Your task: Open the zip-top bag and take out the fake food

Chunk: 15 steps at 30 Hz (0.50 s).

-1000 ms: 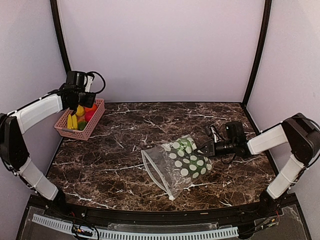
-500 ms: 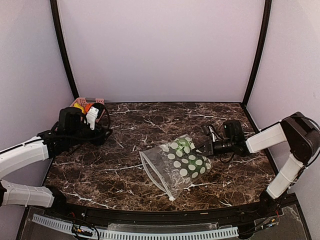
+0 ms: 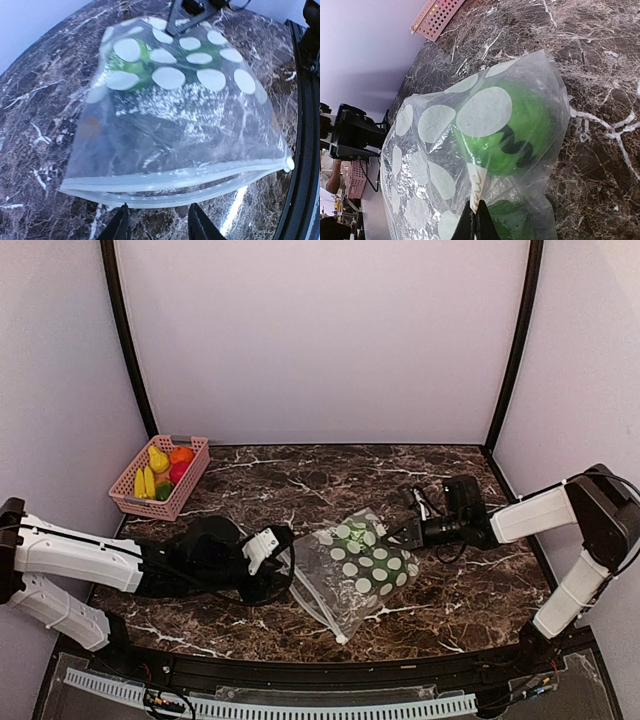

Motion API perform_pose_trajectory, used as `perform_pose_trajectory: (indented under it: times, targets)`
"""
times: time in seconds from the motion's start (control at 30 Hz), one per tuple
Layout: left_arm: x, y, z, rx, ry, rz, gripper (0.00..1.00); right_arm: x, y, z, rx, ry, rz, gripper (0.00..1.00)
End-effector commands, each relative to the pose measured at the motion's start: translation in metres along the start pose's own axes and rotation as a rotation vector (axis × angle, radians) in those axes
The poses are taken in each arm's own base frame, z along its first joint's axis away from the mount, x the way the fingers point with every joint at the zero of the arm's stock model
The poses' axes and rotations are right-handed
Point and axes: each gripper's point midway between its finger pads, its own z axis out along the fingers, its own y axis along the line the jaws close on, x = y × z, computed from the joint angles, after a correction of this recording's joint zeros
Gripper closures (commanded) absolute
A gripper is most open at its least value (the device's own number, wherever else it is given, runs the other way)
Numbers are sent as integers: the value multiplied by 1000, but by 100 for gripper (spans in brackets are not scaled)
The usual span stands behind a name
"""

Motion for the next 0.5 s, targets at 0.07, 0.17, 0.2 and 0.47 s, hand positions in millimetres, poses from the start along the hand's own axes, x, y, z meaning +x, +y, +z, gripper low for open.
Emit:
perform_pose_trajectory:
  times: [0.07,0.17,0.2,0.47]
  targets:
    - [17,-14,31,20,-19,2,65,-17,17,-4,-15,-32,-50,100]
    - [19,-18,44,24,-16,18,65,-18,21,-4,-22,-30,-55,100]
    - [17,-19,50,25,-14,28,65,-18,23,-3,-28,-27,-57,100]
    - [-7,-18,81,1,-103,55,52,-18,49,-1,-70,-15,-88,100]
